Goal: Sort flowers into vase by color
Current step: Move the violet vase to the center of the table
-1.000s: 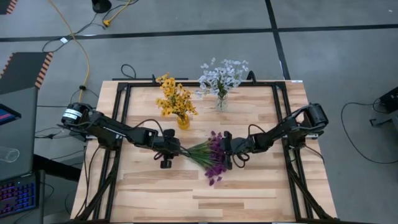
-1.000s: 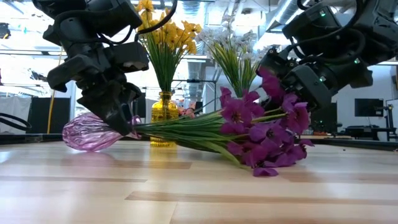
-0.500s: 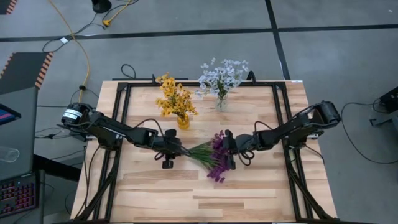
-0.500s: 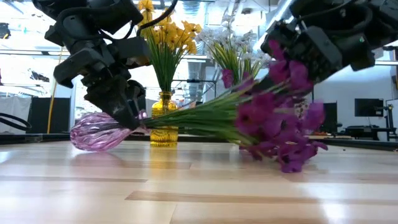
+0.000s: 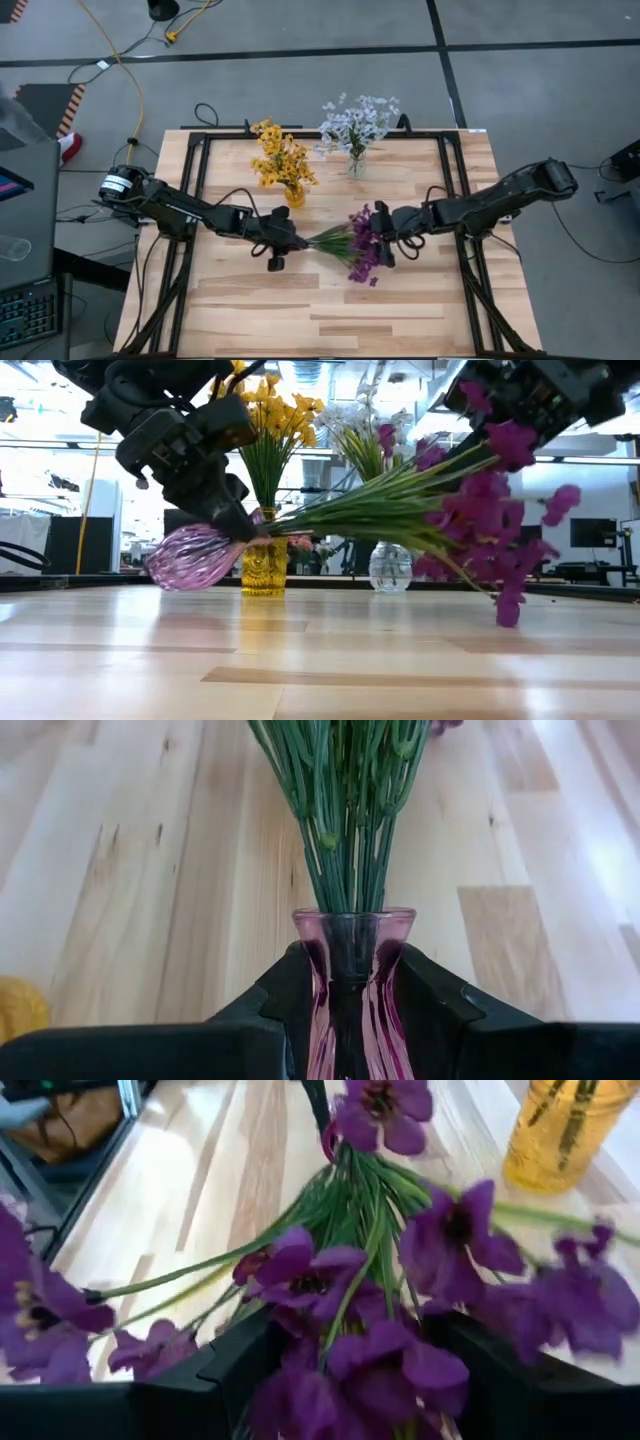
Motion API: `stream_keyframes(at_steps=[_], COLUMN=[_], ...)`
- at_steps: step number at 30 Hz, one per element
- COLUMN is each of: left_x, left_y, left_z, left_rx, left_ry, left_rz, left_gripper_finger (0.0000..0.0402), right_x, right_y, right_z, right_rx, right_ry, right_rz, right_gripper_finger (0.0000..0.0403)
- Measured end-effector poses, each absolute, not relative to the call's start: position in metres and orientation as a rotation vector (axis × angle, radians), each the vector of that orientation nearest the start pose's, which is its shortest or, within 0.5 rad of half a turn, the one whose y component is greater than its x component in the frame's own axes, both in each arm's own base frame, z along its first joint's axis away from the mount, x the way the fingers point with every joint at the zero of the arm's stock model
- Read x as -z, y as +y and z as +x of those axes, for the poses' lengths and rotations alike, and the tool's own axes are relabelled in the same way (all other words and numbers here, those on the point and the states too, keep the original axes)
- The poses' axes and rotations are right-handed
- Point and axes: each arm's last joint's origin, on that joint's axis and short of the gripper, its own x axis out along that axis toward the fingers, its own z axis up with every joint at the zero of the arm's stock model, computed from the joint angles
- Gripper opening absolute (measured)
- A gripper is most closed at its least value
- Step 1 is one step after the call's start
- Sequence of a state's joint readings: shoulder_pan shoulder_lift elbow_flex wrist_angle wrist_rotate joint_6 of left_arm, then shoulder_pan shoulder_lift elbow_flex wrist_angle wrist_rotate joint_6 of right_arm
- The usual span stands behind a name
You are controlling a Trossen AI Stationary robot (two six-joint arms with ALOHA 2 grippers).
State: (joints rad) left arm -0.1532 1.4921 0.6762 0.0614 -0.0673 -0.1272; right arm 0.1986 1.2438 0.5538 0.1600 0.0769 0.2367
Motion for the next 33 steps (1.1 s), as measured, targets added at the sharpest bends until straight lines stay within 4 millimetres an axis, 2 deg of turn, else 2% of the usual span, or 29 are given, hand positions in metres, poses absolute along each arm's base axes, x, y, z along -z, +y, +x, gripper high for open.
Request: stream_keyframes(at_steps=[6, 14, 25, 33], left_x=[-0.167, -0.168, -0.169, -0.177], left_y=[-0.041, -0.040, -0.040, -0.041], left_z=[0.281, 0.283, 0.283, 0.289], left_rx=[0.013, -0.006, -0.008, -0.008], left_ry=[0.703, 0.682, 0.672, 0.572], left_rz=[-0.035, -0.031, -0.031, -0.053], left_gripper_finger=[0.0100, 0.0100, 0.0100, 0.0100], right_x=[-0.219, -0.255, -0.287, -0.316], right_y=[0.045, 0.045, 0.043, 0.041], right_z=[0.234, 0.235, 0.226, 0.213], right_rx=[-0.041, -0.031, -0.011, 0.005], right_ry=[0.653, 0.724, 0.875, 0.986], right_rz=[0.139, 0.126, 0.100, 0.080], right_gripper_finger=[0.0269, 0.0269, 0.0269, 0.0269])
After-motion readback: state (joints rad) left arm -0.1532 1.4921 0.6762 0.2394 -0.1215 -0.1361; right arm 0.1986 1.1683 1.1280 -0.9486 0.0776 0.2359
